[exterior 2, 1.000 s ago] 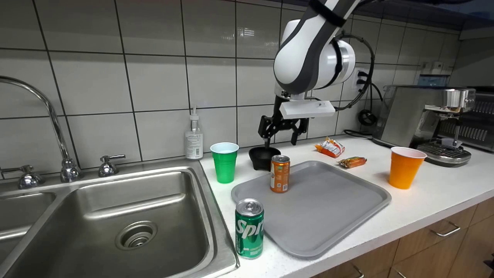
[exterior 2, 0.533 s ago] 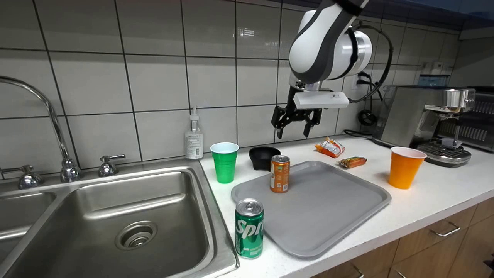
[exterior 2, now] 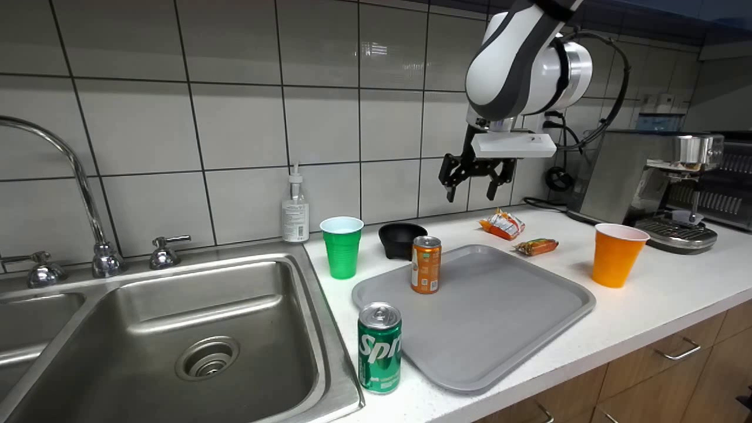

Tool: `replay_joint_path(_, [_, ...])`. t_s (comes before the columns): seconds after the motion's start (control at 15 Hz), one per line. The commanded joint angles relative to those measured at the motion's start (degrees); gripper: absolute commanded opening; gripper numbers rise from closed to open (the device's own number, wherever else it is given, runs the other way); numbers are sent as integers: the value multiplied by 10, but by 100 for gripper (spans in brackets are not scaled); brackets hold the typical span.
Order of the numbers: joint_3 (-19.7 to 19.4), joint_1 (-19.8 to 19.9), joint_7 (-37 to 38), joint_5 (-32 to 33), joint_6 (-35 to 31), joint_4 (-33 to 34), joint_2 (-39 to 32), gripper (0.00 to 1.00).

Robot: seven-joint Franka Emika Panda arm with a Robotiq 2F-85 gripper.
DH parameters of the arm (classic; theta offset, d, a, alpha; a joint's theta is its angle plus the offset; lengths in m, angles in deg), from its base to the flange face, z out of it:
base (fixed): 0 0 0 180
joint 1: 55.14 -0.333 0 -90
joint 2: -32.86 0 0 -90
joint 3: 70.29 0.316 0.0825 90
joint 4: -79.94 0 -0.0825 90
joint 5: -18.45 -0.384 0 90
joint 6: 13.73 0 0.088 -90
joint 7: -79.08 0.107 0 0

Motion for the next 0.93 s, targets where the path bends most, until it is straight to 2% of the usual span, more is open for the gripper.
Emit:
replay_joint_path(0.0, [-8, 16, 1, 3, 3, -11, 16, 100])
replay_joint_path(0.87, [-76, 30, 53, 12, -6, -2, -15, 100])
